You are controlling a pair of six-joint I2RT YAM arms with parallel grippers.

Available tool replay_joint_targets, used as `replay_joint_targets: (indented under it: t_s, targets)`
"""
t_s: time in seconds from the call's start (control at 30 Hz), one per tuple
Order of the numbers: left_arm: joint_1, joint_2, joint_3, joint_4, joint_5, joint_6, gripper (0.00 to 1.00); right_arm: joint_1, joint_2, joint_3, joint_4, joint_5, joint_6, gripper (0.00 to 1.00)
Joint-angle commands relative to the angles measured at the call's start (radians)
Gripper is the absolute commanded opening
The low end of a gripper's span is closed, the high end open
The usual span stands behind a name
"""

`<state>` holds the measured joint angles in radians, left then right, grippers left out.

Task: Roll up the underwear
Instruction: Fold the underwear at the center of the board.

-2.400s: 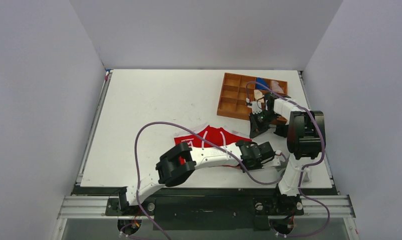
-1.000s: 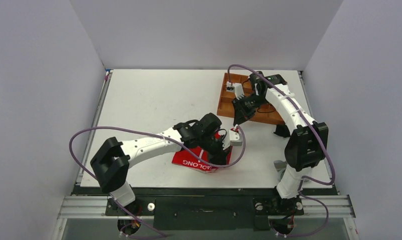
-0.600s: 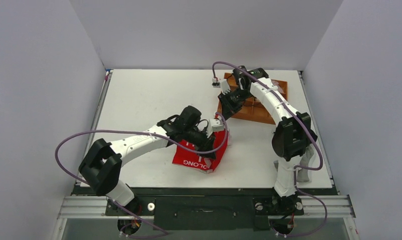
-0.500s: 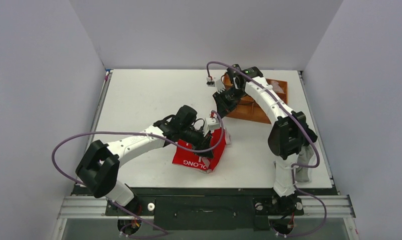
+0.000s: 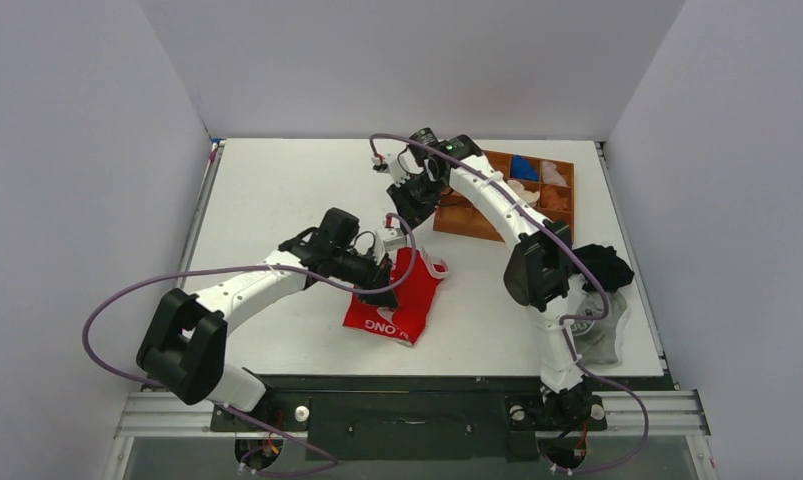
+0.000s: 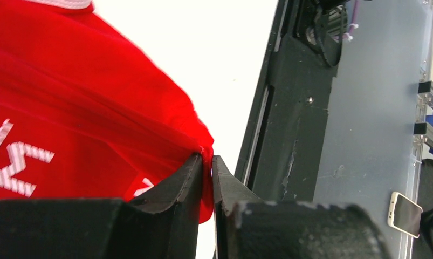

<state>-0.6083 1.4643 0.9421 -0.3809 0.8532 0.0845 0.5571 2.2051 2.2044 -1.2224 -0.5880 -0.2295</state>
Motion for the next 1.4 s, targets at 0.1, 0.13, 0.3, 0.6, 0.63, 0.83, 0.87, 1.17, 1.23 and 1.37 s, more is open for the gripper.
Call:
replay_joint_targets:
  t_s: [0.1,0.13,0.3,0.6,0.63,0.83,0.87,1.17,1.23,1.37]
  targets:
    - [0.095,-0.035,-0.032,-0.129,-0.092,0.088,0.09,0.047,0.048,0.089,0.124,0.109,0.057,0.0]
    - [0.1,-0.035,-0.035,-0.132,-0.11,0.094,0.09,0.053,0.063,0.093,0.14,0.112,0.06,0.0]
    - [0.124,-0.043,-0.05,-0.154,-0.198,0.104,0.09,0.079,0.119,0.14,0.168,0.125,0.06,0.0]
    - [0.188,-0.071,-0.053,-0.194,-0.24,0.112,0.09,0.134,0.176,0.142,0.283,0.14,0.081,0.0]
    - [0.195,-0.078,-0.051,-0.197,-0.242,0.117,0.09,0.136,0.179,0.143,0.294,0.14,0.088,0.0]
    - [0.202,-0.093,-0.042,-0.207,-0.312,0.118,0.1,0.146,0.201,0.144,0.376,0.14,0.142,0.0]
    - [0.202,-0.091,-0.038,-0.218,-0.335,0.118,0.1,0.146,0.204,0.144,0.388,0.14,0.152,0.0]
    - [0.202,-0.098,0.008,-0.298,-0.485,0.133,0.1,0.154,0.219,0.118,0.532,0.061,0.252,0.01]
    - [0.202,-0.109,0.008,-0.307,-0.501,0.14,0.1,0.156,0.215,0.111,0.568,0.028,0.28,0.01]
    - [0.202,-0.136,0.006,-0.324,-0.552,0.147,0.15,0.163,0.213,0.107,0.627,-0.029,0.334,0.04]
